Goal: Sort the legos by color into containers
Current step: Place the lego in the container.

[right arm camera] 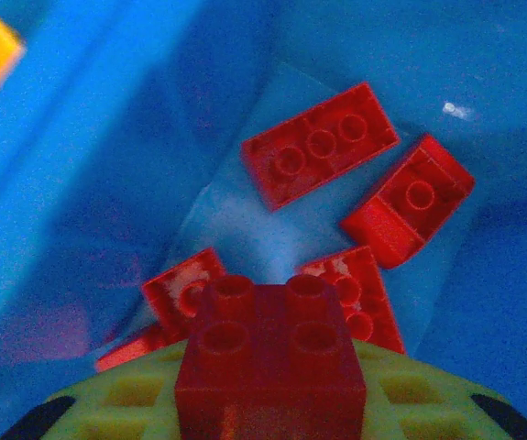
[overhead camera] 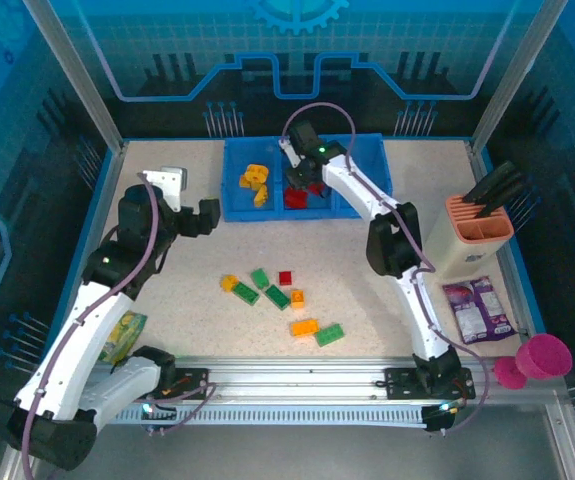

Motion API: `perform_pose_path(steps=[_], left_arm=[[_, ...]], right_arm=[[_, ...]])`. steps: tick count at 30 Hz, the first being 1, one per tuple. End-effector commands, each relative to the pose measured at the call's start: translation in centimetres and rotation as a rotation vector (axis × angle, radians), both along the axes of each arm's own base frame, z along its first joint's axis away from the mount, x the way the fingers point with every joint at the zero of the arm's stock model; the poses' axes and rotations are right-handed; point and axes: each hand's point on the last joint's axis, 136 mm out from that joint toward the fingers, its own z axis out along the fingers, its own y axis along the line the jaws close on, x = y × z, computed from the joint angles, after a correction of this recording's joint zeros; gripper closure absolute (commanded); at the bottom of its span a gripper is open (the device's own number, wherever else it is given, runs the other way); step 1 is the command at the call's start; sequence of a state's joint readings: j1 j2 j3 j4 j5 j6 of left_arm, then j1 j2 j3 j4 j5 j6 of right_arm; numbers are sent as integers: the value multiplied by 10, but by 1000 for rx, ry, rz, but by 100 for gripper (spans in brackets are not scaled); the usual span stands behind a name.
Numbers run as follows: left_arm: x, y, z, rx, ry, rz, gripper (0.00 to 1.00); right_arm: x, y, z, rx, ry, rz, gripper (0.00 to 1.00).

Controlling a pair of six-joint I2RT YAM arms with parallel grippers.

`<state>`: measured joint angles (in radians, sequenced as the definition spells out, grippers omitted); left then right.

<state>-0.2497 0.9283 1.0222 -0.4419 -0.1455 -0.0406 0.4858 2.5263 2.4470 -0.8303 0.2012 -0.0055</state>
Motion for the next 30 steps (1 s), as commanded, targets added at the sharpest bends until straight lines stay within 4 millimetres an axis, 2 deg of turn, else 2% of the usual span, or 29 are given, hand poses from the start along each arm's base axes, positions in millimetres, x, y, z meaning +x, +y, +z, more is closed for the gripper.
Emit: perform_pose_path(steps=[1,4,6,7,9,11,12,14,17,21,27,30], left_arm=[[0,-12,4,-7,-35,-84,1],[0,-19,1,-29,-24,-116,1],[5,-14,-2,-39,0,-66,1],[8,-10,-6,-26,41,-18,1],[9,-19,-14,91,81,-18,1],[7,-35,-23,236,74,-22,1],[4,-46,-28,251,89,-45,1],[-3,-68,-42,174,157,-76,1],[-19,-101,-73,47,298,-116,1],[-45,-143,-110,49,420,-145,2],[-84,-179,-160,-39,593,-74,11],[-93,-190,-178,-71,625,-38,18]], right_arm=[[4,-5,14,18,-2,5,68],[2,-4,20,37,-5,13,65],[0,-3,26,48,-11,19,61],[-1,-2,31,57,-16,21,58],[-6,1,40,86,-22,35,54],[-10,4,51,113,-32,48,51],[-14,5,57,126,-34,60,49],[-19,7,67,147,-45,84,45],[-27,4,83,159,-71,103,40],[-37,-3,100,164,-90,104,37],[-58,-12,125,201,-135,95,37],[-73,-20,131,211,-143,88,37]])
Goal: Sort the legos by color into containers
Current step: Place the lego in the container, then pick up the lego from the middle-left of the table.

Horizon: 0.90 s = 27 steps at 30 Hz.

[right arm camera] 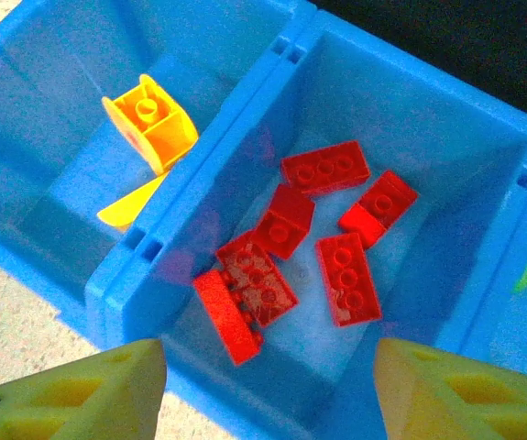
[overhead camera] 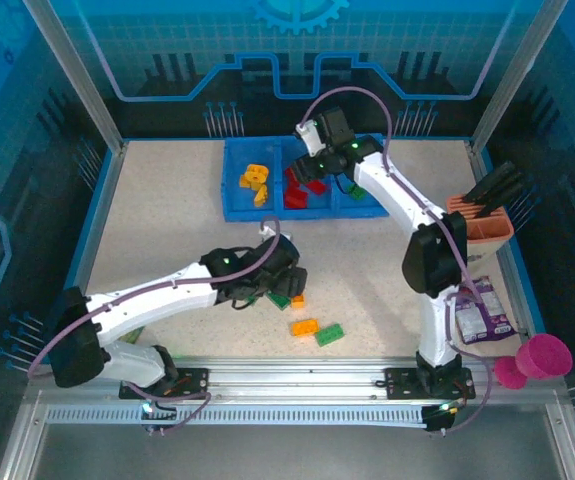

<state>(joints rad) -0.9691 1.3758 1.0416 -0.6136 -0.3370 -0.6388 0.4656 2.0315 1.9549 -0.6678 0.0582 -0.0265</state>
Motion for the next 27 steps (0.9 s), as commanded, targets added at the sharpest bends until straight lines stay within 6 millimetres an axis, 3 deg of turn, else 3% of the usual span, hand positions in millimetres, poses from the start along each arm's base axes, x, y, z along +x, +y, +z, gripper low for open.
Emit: perform_pose_path(steps=[1,7,13,21,27], left_arm=[[-9,-4,-21,-36,60,151,20],[-12,-21,-47,-4,86,172,31],[-7,-36,-64,8,91,165,35],[3,-46,-78,46,85,167,37],[6,-42,-90,104,86,178,41]], right_arm=[[-16,-5,21,47,-32,-1,37],[-64,-30,0,69,18,-52,36],[-97,-52,-10,77,37,-81,35],[-111,-62,-13,91,30,-83,35],[-114,-65,-20,87,37,-82,35]])
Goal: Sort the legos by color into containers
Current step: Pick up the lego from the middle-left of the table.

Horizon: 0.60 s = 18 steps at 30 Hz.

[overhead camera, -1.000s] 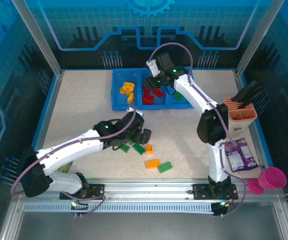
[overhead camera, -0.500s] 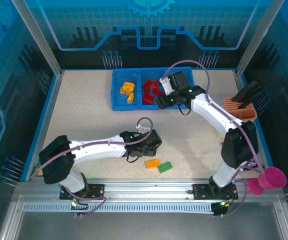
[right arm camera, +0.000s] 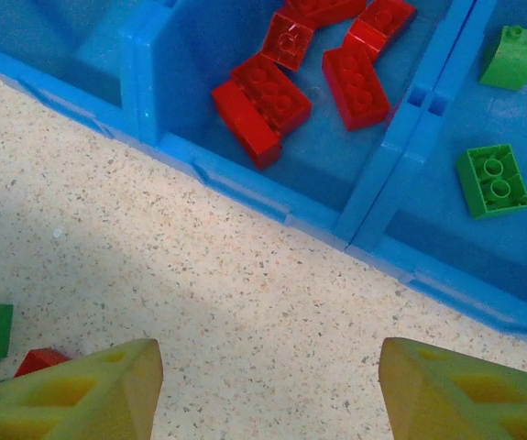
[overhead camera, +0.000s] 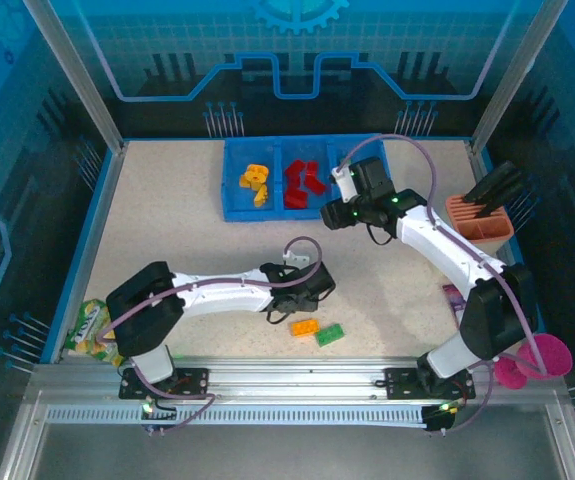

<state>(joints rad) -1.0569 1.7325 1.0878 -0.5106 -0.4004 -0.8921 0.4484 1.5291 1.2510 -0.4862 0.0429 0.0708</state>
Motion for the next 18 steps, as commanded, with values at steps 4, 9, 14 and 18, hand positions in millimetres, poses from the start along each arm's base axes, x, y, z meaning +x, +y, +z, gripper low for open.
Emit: perform_pose_path(steps=[4,9,14,18], left_arm=[[8,-7,-4,34,-12,12,43],[8,-6,-14,48,7,24,48],[6,-6,-20,56,23,23,56],[6,-5,-26,58,39,28,69]], right_arm=[[-3,-5,4,30,-17,-4,35],[-9,-10,4,20,-19,-9,35],[-15,-18,6,16,-27,-22,35],[-19,-23,7,12,-34,-30,35]])
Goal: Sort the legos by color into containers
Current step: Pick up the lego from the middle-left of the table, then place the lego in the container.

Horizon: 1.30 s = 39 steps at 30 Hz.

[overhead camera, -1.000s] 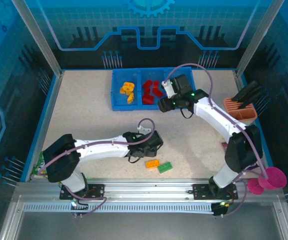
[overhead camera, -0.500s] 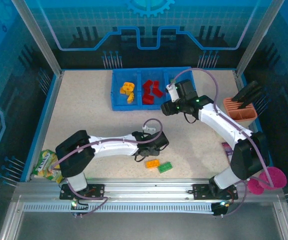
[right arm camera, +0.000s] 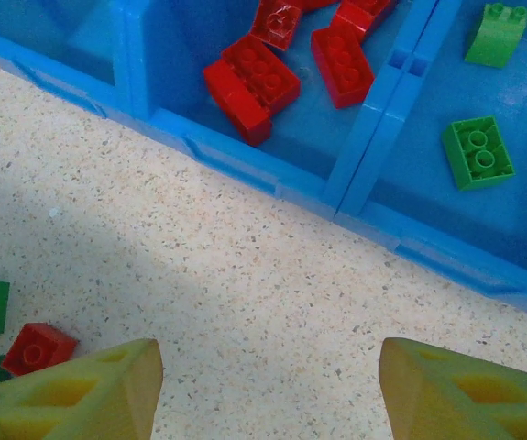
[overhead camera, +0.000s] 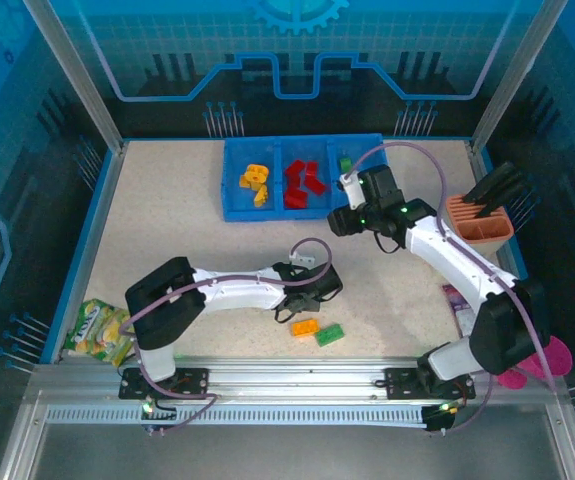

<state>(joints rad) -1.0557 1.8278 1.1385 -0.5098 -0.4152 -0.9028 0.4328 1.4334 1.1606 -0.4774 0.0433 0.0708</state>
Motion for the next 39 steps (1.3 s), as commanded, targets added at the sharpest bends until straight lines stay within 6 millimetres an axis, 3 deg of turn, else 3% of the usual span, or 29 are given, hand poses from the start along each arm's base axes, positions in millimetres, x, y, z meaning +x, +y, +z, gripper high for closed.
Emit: perform_pose_path(steps=[1,7,10,12,20,24,28,33,39], left_arm=[[-2,1,-9,16,32,12,72],[-1,-1,-9,10,43,-1,84],[5,-1,10,1,14,-24,87],[17,7,33,-7,-22,-27,87],[108,68,163,-109,-313,32,87],[169,106,196,-128,-418,101,86],[223,130,197,-110,-438,149,86],[276,142,173,-85,-384,168,87],[324,149,146,-78,-360,192,87]], right_arm=[[-2,-9,6,6,-22,-15,35],[-5,-19,7,-15,-23,-34,35],[-14,-21,7,-11,-7,-30,33],[-24,-27,1,7,33,-41,30],[-74,-32,-22,97,161,-68,31],[-96,-15,-34,118,219,11,28],[-113,17,-43,72,262,124,27],[-148,49,-65,-111,315,279,23],[-185,62,-104,-300,419,400,23]])
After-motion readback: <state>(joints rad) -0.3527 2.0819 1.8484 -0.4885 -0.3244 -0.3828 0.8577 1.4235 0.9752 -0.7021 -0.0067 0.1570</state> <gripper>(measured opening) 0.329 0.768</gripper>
